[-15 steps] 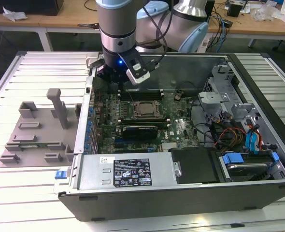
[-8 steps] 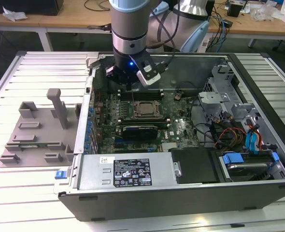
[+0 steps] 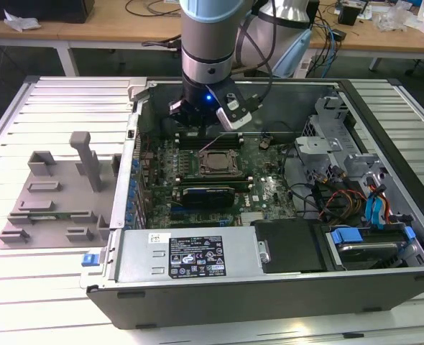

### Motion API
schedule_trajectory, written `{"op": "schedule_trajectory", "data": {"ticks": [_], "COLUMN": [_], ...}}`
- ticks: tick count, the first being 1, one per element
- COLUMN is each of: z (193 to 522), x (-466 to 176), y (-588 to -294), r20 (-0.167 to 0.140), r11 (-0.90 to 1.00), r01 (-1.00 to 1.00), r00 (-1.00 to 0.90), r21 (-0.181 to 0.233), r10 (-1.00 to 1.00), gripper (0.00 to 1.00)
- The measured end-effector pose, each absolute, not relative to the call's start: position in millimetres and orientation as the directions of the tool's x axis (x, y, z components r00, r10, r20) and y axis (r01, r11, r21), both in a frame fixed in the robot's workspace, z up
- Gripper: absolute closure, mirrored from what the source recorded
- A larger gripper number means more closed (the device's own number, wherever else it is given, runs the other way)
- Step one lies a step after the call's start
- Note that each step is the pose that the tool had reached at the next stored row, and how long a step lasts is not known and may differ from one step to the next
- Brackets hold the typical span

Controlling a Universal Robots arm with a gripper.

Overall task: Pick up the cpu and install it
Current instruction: 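Install the first cpu locking lever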

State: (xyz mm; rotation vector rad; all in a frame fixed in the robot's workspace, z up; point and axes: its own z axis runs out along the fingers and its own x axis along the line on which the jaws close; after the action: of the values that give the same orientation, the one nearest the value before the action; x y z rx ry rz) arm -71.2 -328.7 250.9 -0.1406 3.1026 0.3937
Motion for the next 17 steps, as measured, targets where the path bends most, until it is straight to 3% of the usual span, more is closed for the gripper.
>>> {"op": "schedule_trajectory", "data": {"ticks": [17], "z": [233], "x": [-71], "y": [-329], "r20": [-0.023], "r11": [0.953], "r01": [0.177], "r00": [-0.982], "r21": [0.247], "r10": [0.188], "gripper": [0.89]}}
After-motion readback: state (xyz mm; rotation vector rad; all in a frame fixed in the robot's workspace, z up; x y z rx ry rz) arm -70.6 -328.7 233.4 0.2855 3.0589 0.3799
